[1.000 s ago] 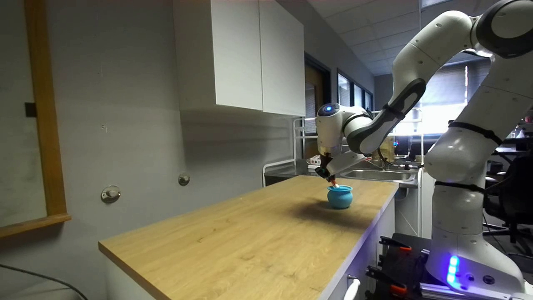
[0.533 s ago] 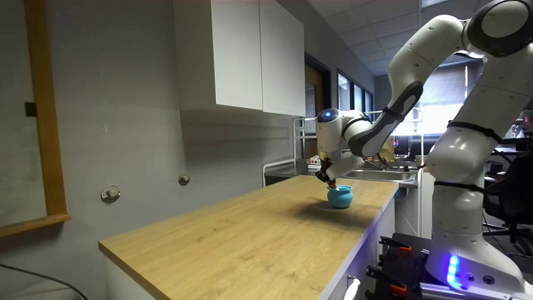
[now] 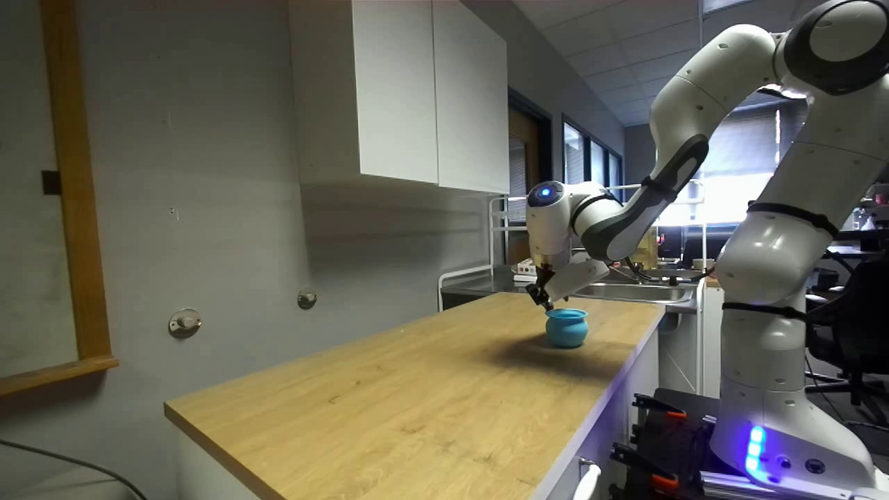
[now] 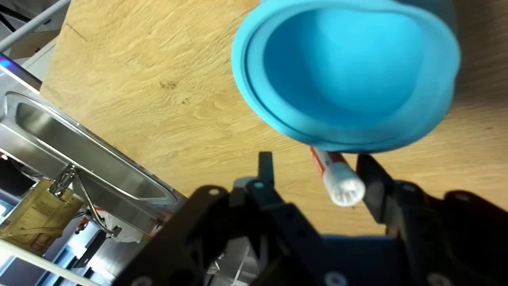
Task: Take the marker and put it in the blue bowl
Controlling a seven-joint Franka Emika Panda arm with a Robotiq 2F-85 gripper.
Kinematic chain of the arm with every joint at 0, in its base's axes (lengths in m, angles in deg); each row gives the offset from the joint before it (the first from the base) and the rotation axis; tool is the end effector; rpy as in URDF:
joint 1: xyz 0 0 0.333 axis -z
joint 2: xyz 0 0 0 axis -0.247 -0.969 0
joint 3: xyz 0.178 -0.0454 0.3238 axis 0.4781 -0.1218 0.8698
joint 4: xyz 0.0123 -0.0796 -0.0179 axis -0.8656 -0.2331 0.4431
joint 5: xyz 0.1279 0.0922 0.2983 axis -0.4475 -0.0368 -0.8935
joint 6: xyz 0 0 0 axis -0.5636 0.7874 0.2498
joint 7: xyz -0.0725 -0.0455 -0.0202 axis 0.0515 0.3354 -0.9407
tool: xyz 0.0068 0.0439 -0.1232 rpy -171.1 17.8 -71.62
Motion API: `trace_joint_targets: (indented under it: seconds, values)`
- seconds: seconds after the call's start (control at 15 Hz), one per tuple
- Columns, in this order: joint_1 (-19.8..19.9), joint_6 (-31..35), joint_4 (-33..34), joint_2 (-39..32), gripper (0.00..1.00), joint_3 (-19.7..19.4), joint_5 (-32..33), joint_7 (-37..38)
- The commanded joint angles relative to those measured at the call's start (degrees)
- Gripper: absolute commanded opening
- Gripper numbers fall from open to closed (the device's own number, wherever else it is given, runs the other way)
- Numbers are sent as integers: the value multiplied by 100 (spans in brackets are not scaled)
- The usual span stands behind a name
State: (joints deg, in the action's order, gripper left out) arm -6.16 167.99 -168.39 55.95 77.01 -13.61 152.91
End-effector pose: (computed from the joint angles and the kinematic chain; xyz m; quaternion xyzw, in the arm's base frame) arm 0.3026 -0.0032 0.4204 0.8755 -0.3122 0.2241 0.2929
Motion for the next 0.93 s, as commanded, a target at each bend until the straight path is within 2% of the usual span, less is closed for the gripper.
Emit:
trace_joint_targets:
  seconds: [0.0,0.07,0.13,0.47,0.73,0.8,0.87]
  values:
    - [-240,-253,12,28,88,-132,215,249]
    - [-274,-291,11,38,97,-149,224,257]
    - [-311,-345,13,53,100,-165,221,248]
    - [-545,-593,28,147,100,-262,102,-115]
    - [-1043,-466,17,223,100,-557,-411,-1644]
    - [-831,-472,31,107,100,-418,-163,-1013]
    - [-900,-460,33,129,100,-435,-271,-1260]
